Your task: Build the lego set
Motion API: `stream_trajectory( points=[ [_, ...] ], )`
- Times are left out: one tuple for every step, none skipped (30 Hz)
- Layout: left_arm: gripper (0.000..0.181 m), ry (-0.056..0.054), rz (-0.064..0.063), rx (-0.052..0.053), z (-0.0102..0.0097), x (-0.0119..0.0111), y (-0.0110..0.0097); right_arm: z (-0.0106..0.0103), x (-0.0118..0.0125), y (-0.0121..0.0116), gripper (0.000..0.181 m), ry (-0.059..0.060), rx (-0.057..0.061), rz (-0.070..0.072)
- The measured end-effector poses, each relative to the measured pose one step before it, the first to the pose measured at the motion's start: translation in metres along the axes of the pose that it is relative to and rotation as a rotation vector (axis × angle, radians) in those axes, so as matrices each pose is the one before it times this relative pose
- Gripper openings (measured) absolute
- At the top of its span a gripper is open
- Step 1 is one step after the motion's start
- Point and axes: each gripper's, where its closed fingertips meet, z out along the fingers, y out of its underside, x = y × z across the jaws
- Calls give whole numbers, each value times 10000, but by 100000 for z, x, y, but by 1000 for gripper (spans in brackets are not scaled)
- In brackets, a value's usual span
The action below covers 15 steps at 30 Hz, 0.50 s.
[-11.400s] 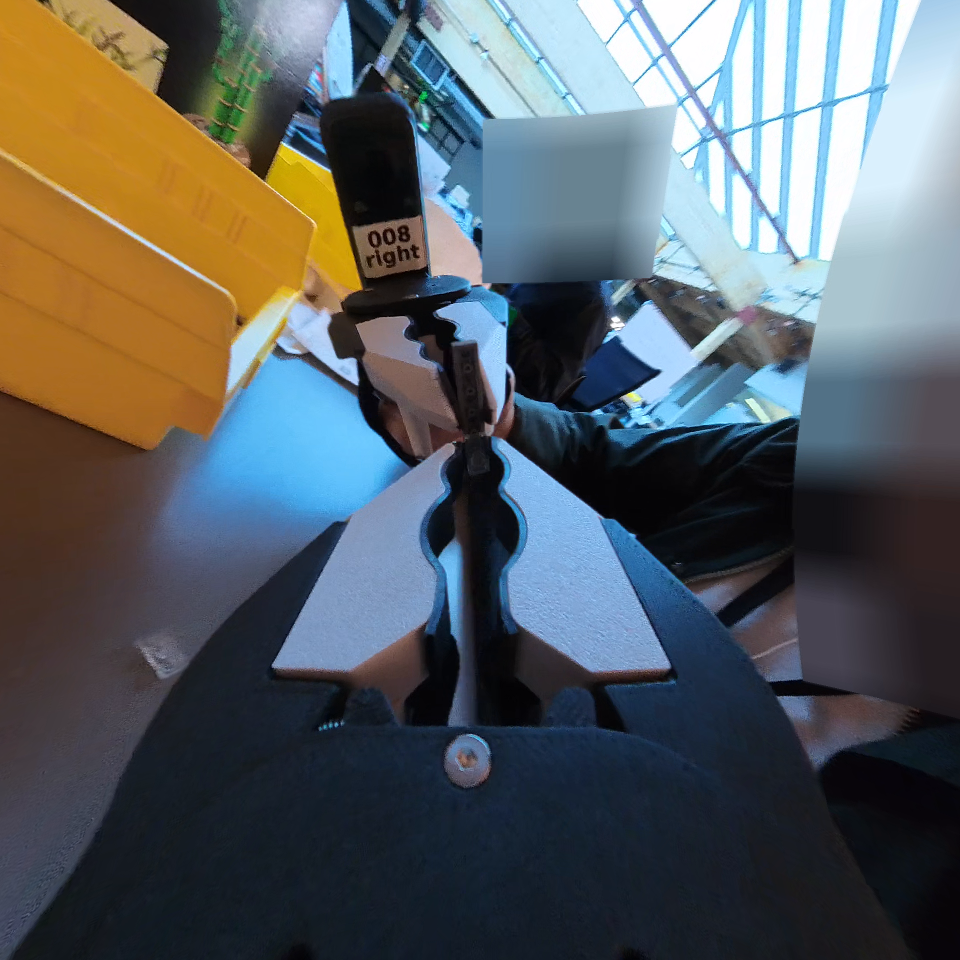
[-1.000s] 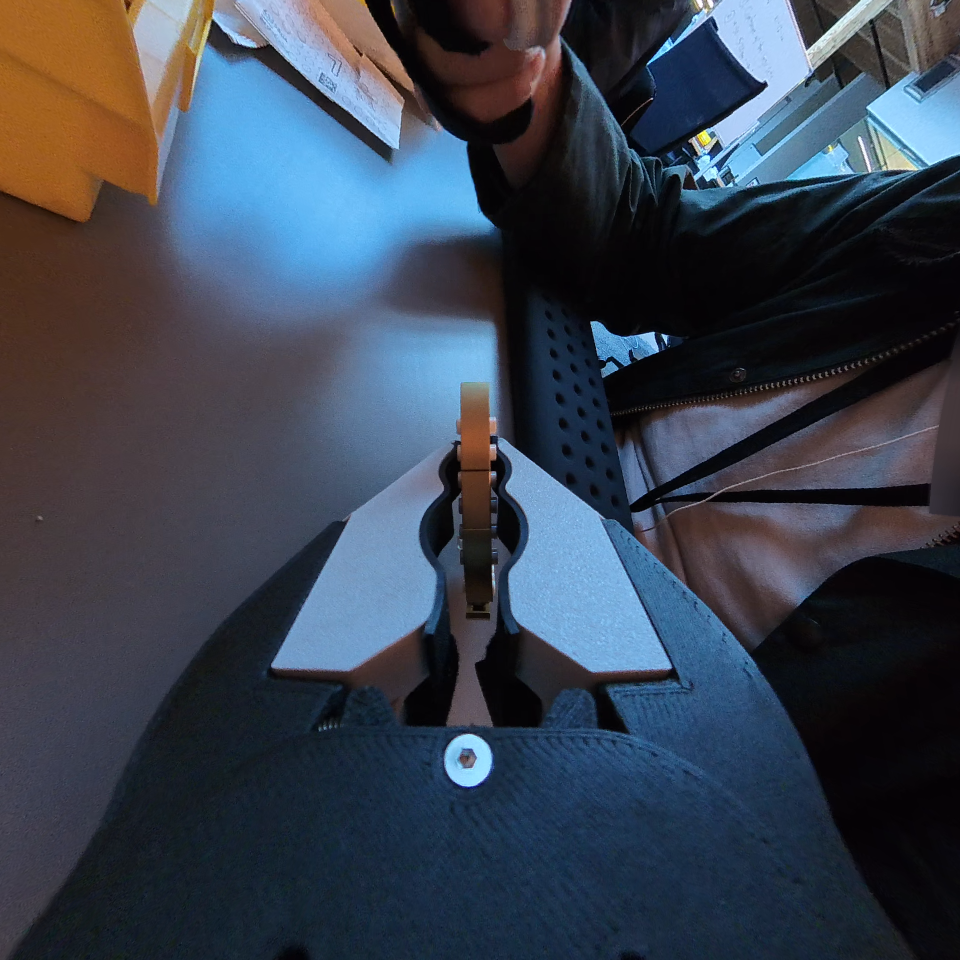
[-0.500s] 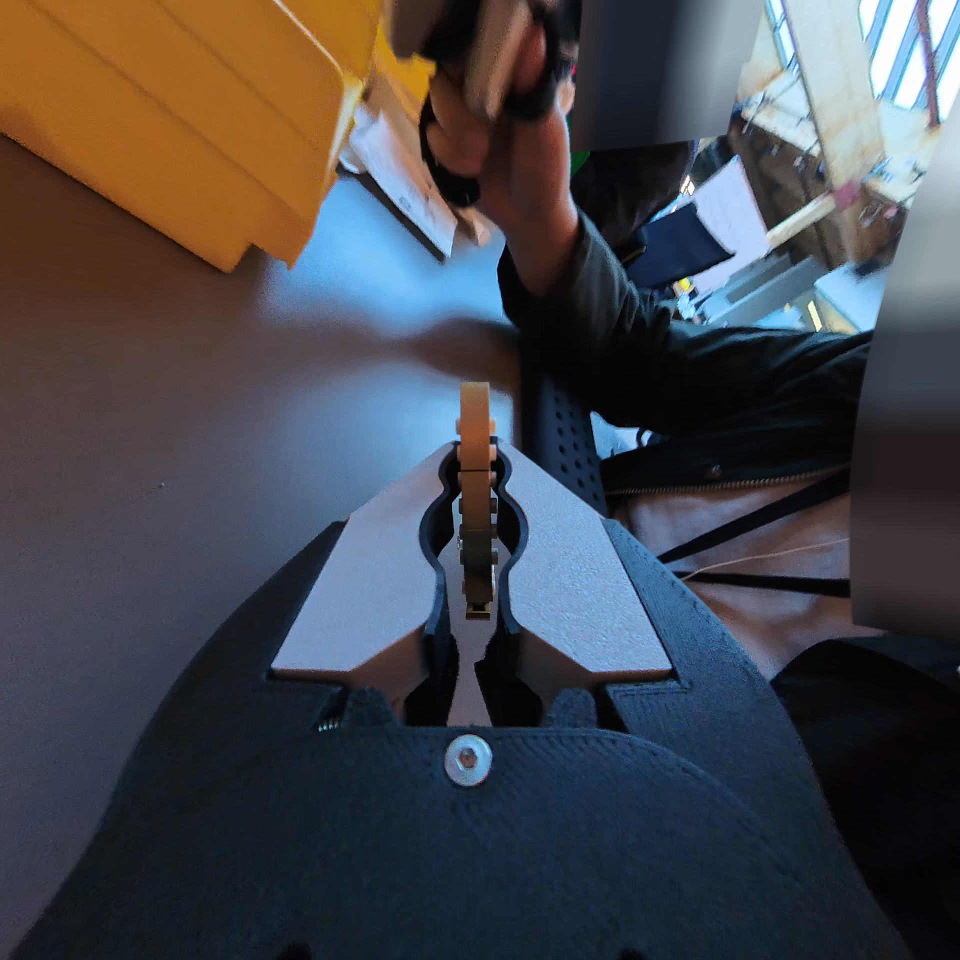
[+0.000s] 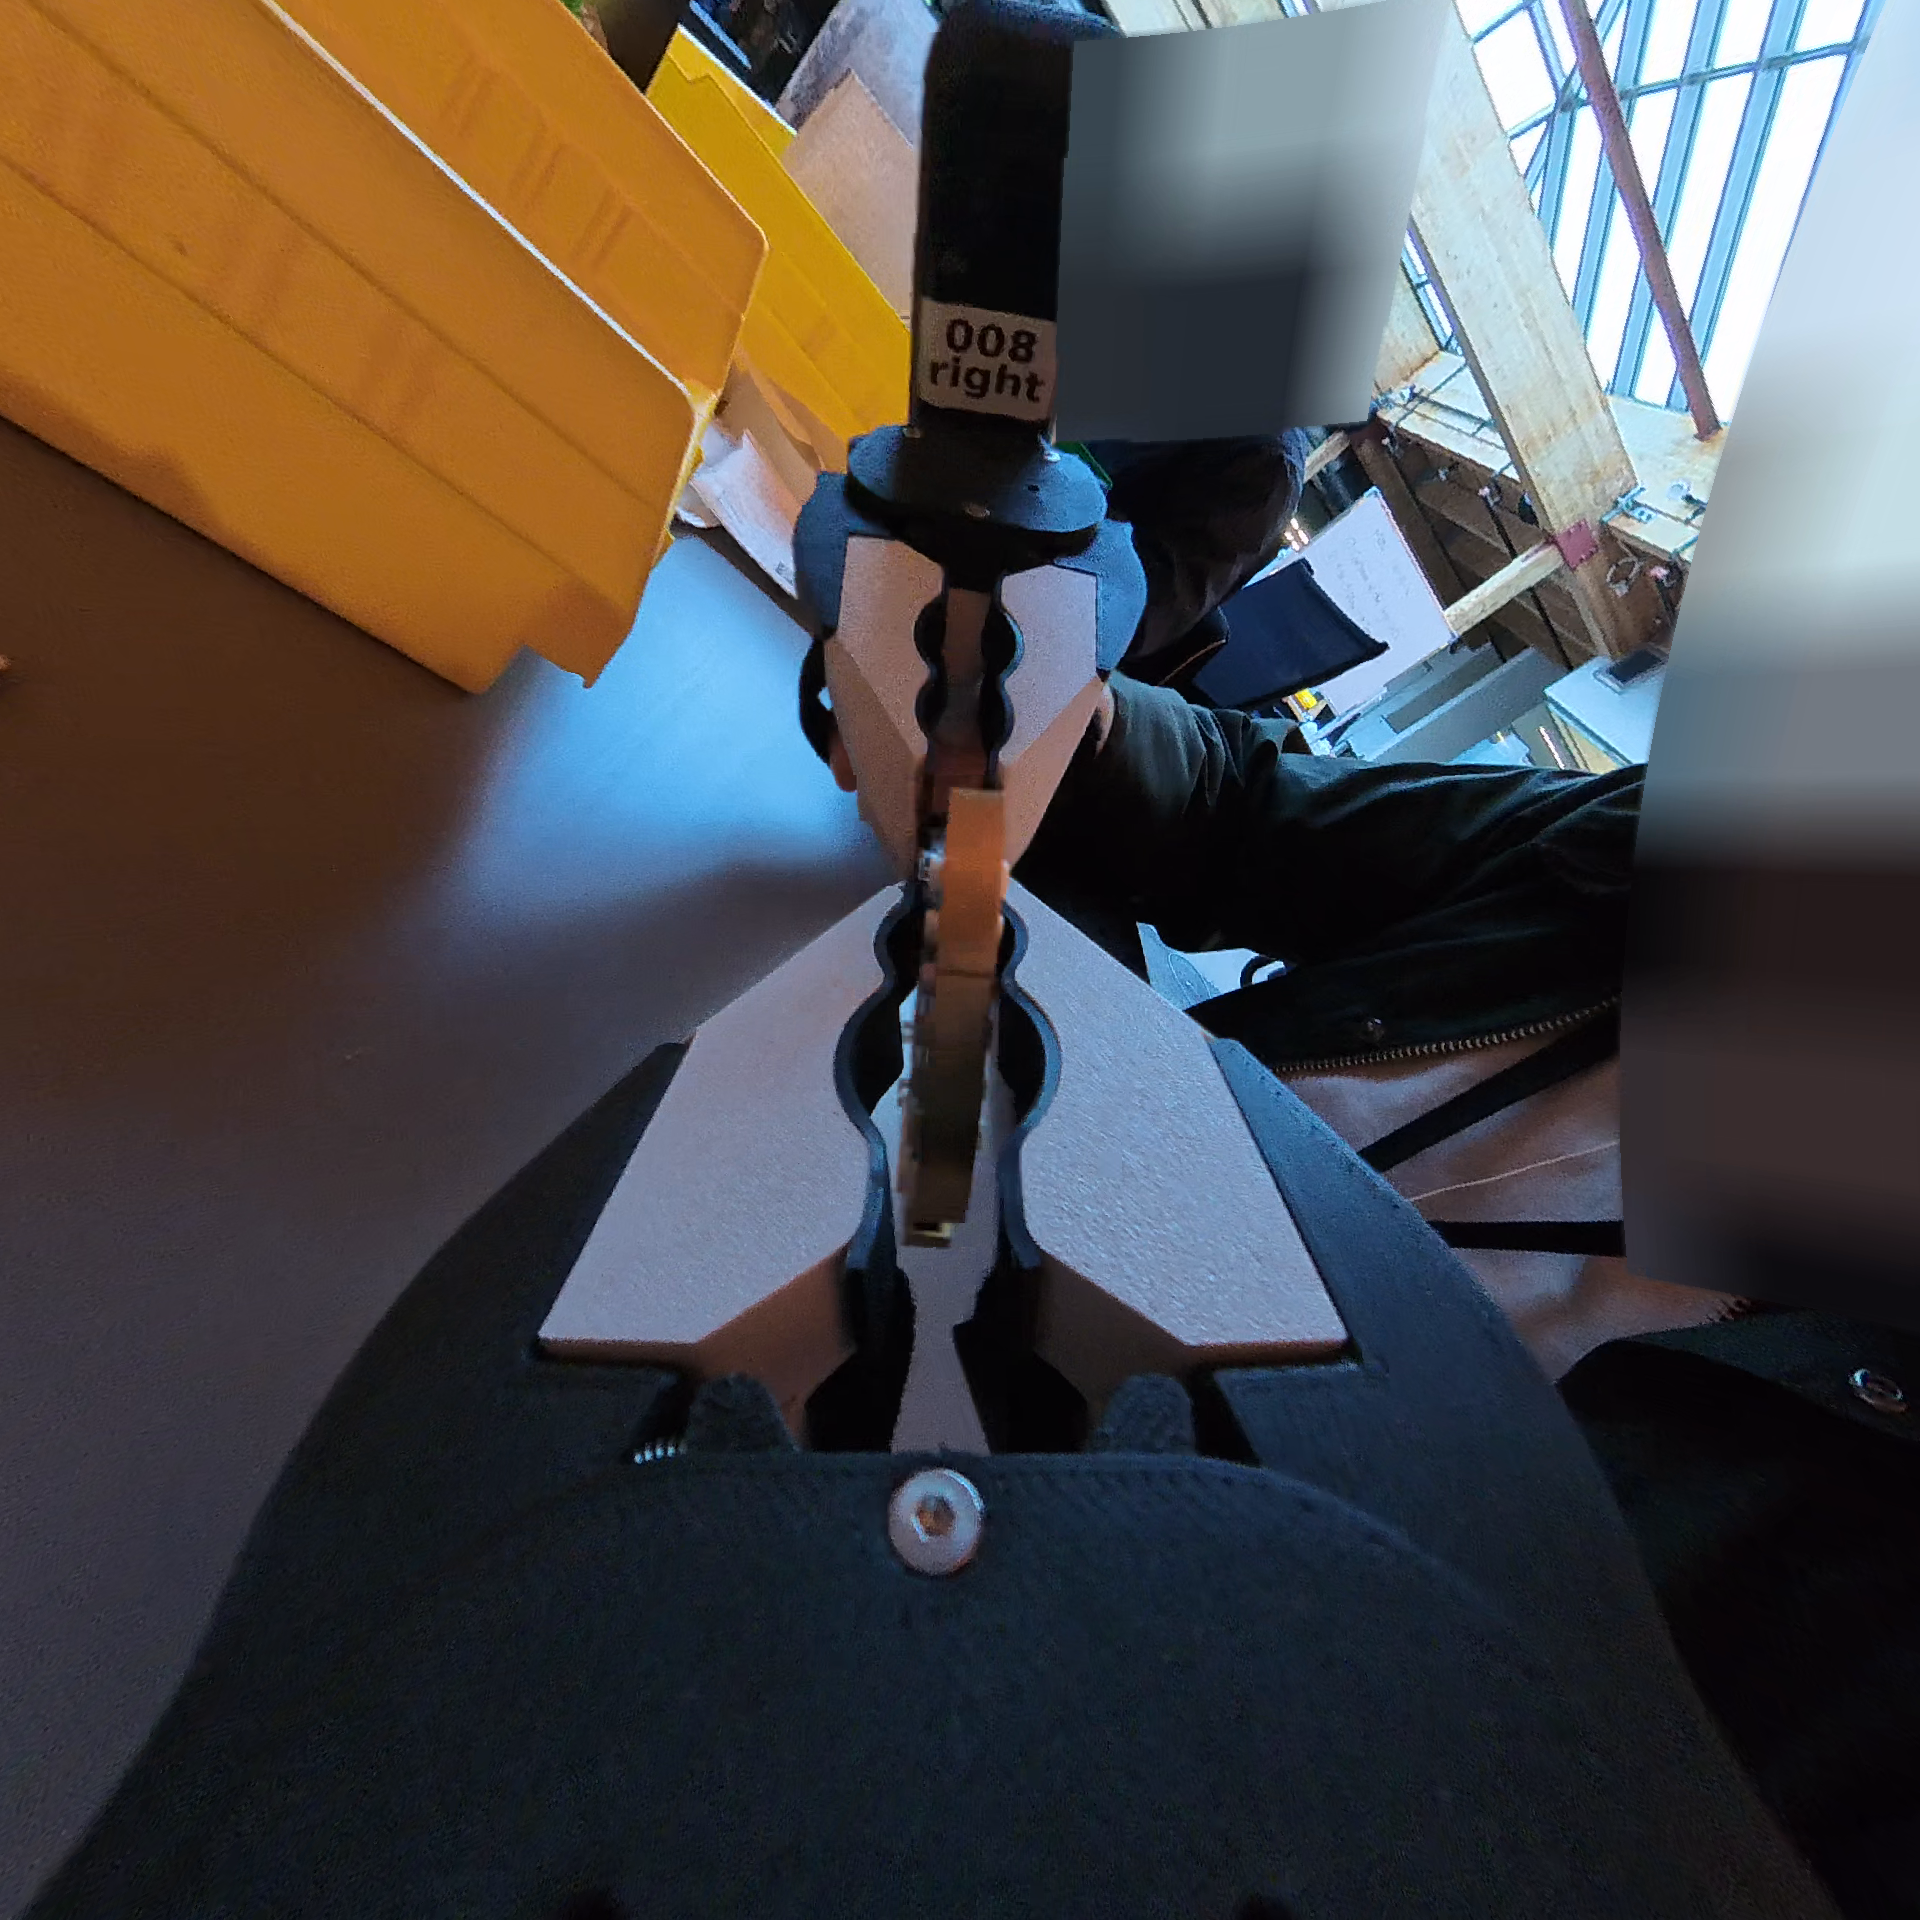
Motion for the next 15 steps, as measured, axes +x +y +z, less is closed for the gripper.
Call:
stream_trajectory(
  points=[
    [13, 128, 17, 5, 86, 215, -13, -91, -44, -21, 7, -89, -35, 156],
    [18, 184, -49, 0, 76, 273, -17, -171, -34, -182, 7, -80, 59, 126],
    [21, 133, -49, 24, 49, 178, -54, -208, -71, -318, 7, -138, 174, 167],
    [23, -17, -12, 15, -12, -52, -13, -201, -36, -266, 7, -144, 164, 235],
    [24, -142, 19, -24, -67, -233, 47, -194, 84, -157, 7, -96, 112, 232],
    [25, -178, 23, -15, -105, -286, 41, -199, 164, -158, 7, -34, 111, 186],
    [25, -103, 7, 12, -148, -174, -6, -194, 182, -119, 7, 2, 67, 141],
    [25, -20, -9, 60, -167, -28, -101, -187, 97, -114, 7, -24, 54, 77],
    [25, 10, 3, 127, -201, 35, -211, -191, 75, -142, 7, -19, 66, 49],
    [23, -5, 10, 142, -245, 25, -239, -206, 88, -143, 7, 21, 52, 16],
    [20, -91, 34, 136, -296, -100, -246, -209, 118, -103, 7, 47, 25, 0],
    [17, -171, 68, 99, -322, -216, -192, -206, 87, -80, 7, 24, 19, -5],
    [14, -185, 92, 53, -317, -218, -123, -193, 71, -109, 7, 5, 38, 24],
    [11, -113, 81, 47, -257, -116, -98, -161, 56, -82, 7, -17, 41, 71],
    [8, 8, 32, 74, -188, 37, -119, -137, 7, -60, 7, -67, 31, 102]
  ],
)
